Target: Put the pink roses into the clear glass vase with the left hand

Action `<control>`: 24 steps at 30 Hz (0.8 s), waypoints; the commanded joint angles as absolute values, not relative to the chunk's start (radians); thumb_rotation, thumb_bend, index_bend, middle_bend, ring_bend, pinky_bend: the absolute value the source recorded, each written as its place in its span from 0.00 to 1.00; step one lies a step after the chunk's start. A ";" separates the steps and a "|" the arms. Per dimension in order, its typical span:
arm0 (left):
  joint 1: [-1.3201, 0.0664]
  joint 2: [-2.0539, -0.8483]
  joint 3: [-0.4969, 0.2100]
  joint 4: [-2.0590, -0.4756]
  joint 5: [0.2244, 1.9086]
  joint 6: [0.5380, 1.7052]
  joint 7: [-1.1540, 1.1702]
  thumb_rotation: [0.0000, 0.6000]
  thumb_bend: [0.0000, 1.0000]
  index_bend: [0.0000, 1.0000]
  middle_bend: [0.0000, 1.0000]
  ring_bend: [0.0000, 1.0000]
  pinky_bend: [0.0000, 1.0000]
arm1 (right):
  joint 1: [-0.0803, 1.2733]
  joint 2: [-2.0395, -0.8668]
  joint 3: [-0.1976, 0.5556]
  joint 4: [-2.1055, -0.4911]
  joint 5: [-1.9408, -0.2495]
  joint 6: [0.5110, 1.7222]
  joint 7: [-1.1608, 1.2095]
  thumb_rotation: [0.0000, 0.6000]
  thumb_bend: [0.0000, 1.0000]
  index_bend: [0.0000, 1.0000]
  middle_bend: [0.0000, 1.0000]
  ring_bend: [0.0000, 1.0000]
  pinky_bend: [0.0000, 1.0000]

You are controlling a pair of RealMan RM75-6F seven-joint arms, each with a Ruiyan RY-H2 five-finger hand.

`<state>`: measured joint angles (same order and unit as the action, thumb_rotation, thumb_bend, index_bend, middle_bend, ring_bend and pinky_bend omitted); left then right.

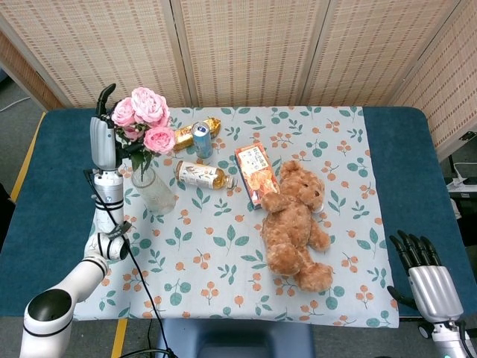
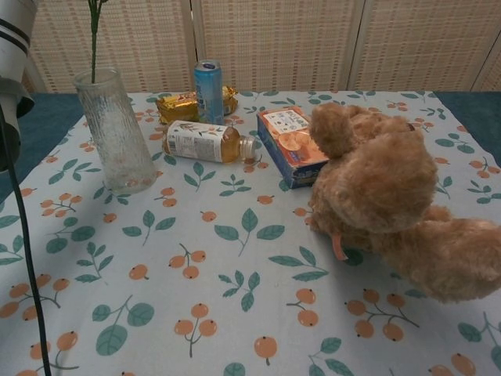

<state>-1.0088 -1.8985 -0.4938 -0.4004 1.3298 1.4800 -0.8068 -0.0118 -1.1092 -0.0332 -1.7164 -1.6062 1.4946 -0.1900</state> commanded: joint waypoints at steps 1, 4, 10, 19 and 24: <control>-0.993 -1.915 -0.473 -0.389 1.328 1.484 -0.828 1.00 0.62 0.83 0.92 0.65 0.13 | -0.011 -1.110 -0.031 -1.716 -1.604 1.495 -0.192 1.00 0.10 0.00 0.00 0.00 0.00; -0.957 -1.927 -0.440 -0.396 1.338 1.492 -0.841 1.00 0.60 0.74 0.85 0.59 0.13 | -0.010 -1.112 -0.033 -1.716 -1.605 1.490 -0.195 1.00 0.10 0.00 0.00 0.00 0.00; -0.871 -1.924 -0.353 -0.406 1.379 1.497 -0.856 1.00 0.51 0.44 0.60 0.40 0.11 | -0.010 -1.111 -0.041 -1.717 -1.619 1.492 -0.193 1.00 0.10 0.00 0.00 0.00 0.00; -0.758 -1.815 -0.277 -0.590 1.404 1.470 -0.844 1.00 0.42 0.00 0.12 0.04 0.03 | -0.012 -1.106 -0.050 -1.716 -1.641 1.501 -0.182 1.00 0.10 0.00 0.00 0.00 0.00; -0.698 -1.708 -0.231 -0.771 1.416 1.431 -0.766 1.00 0.38 0.00 0.00 0.00 0.02 | -0.014 -1.104 -0.054 -1.716 -1.652 1.508 -0.177 1.00 0.10 0.00 0.00 0.00 0.00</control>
